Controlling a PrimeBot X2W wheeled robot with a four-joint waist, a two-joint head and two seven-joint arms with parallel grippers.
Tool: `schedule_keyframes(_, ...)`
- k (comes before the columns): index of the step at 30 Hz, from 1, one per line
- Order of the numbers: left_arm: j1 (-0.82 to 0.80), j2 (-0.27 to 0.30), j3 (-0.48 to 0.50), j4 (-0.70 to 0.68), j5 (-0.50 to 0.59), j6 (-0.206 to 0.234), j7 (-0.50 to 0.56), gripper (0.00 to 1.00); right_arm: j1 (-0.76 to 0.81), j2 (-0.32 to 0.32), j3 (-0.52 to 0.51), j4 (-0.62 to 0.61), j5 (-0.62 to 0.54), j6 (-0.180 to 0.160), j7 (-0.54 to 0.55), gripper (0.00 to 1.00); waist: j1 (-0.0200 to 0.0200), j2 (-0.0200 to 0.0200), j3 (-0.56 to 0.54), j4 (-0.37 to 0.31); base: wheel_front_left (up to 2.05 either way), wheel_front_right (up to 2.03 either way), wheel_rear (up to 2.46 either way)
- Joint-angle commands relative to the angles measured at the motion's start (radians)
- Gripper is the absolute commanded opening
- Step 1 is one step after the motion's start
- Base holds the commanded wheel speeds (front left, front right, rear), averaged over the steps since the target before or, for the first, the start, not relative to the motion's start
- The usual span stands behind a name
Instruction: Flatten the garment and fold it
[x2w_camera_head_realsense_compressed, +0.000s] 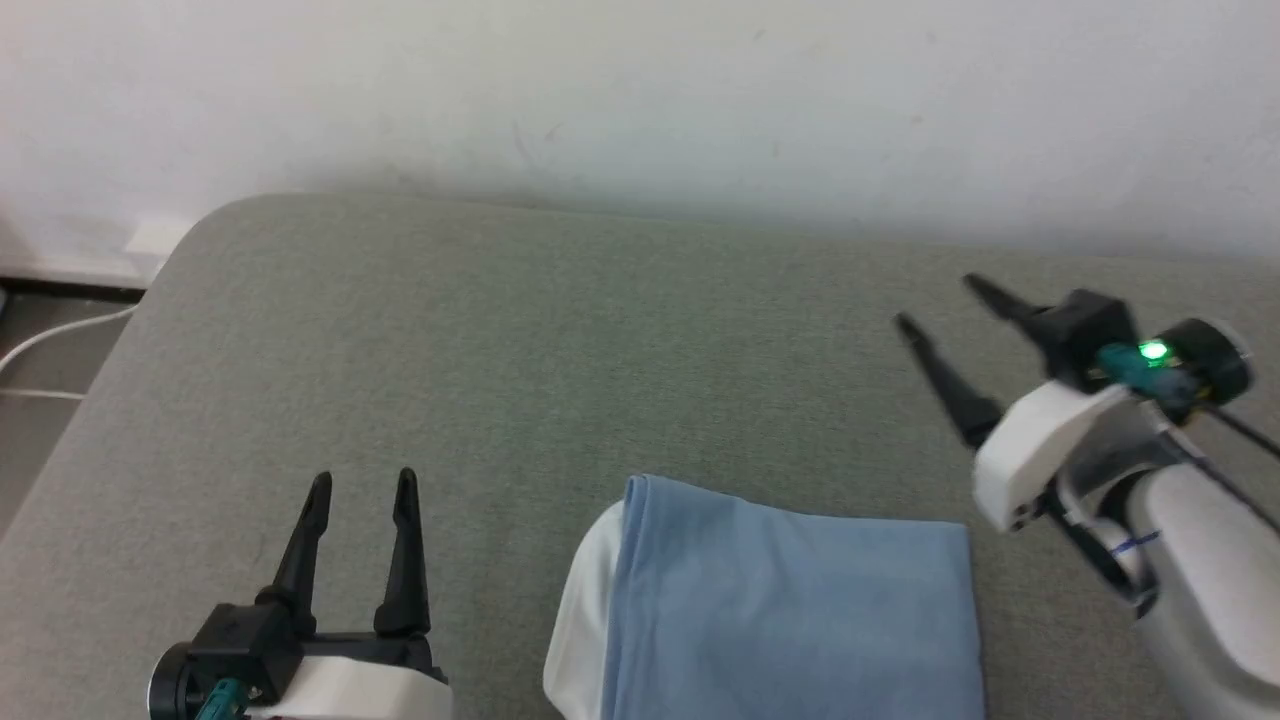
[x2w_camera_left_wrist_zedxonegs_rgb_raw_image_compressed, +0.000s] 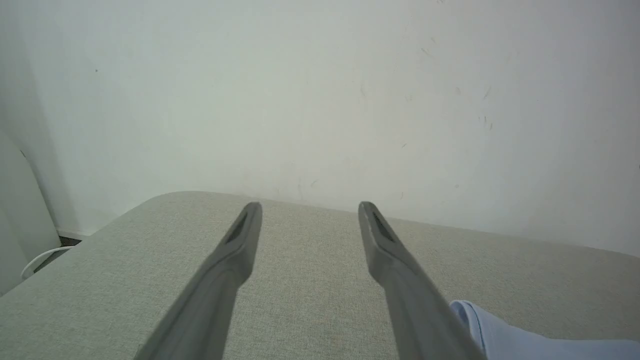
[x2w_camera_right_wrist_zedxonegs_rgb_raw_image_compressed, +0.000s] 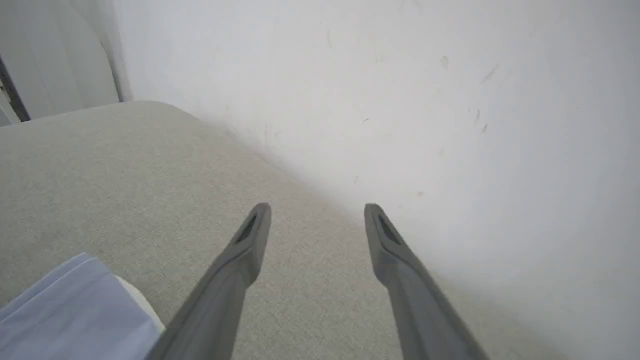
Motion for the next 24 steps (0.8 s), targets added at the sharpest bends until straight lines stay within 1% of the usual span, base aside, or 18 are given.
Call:
schedule_keyframes(1, 0.004, -0.002, 0.003, -0.005, -0.004, -0.001, -0.005, 1.00, -0.007, -0.003, -0.010, 0.004, -0.008, -0.001, -0.012, 1.00, 0.0000, 0.0000, -0.009, -0.033, 0.00, 0.00, 0.00)
schedule_keyframes(4, 0.003, -0.002, 0.003, -0.007, -0.007, -0.002, -0.005, 1.00, 0.018, -0.021, -0.099, 0.000, -0.058, -0.001, -0.098, 1.00, 0.0000, 0.0000, -0.008, -0.057, 0.00, 0.00, 0.00)
schedule_keyframes(7, 0.001, -0.002, 0.003, -0.009, -0.010, 0.000, -0.005, 1.00, 0.079, -0.018, -0.200, -0.014, -0.086, -0.001, -0.171, 1.00, 0.0000, 0.0000, -0.008, -0.074, 0.00, 0.00, 0.00)
schedule_keyframes(11, 0.000, -0.002, -0.002, -0.013, -0.017, -0.002, -0.005, 1.00, 0.181, 0.013, -0.320, -0.059, -0.101, -0.001, -0.232, 1.00, 0.0000, 0.0000, -0.002, -0.092, 0.00, 0.00, 0.00)
schedule_keyframes(13, -0.002, -0.002, -0.012, -0.011, -0.041, -0.004, -0.005, 1.00, 0.241, 0.037, -0.376, -0.094, -0.104, -0.001, -0.258, 1.00, 0.0000, 0.0000, 0.002, -0.094, 0.00, 0.00, 0.00)
schedule_keyframes(15, -0.001, -0.002, -0.027, -0.009, -0.029, -0.009, -0.005, 1.00, 0.305, 0.056, -0.404, -0.131, -0.114, -0.001, -0.278, 1.00, 0.0000, 0.0000, 0.005, -0.097, 0.00, 0.00, 0.00)
schedule_keyframes(18, 0.002, -0.002, -0.031, -0.012, -0.024, -0.006, -0.005, 1.00, 0.386, 0.105, -0.442, -0.188, -0.115, -0.001, -0.307, 1.00, 0.0000, 0.0000, 0.009, -0.100, 0.00, 0.00, 0.00)
schedule_keyframes(21, 0.009, -0.002, -0.033, -0.011, -0.016, -0.006, -0.005, 1.00, 0.453, 0.144, -0.441, -0.232, -0.131, -0.001, -0.324, 1.00, 0.0000, 0.0000, 0.014, -0.104, 0.00, 0.00, 0.00)
schedule_keyframes(24, 0.015, -0.002, -0.035, -0.007, -0.016, -0.006, -0.005, 1.00, 0.498, 0.195, -0.447, -0.260, -0.134, -0.001, -0.332, 1.00, 0.0000, 0.0000, 0.018, -0.106, 0.00, 0.00, 0.00)
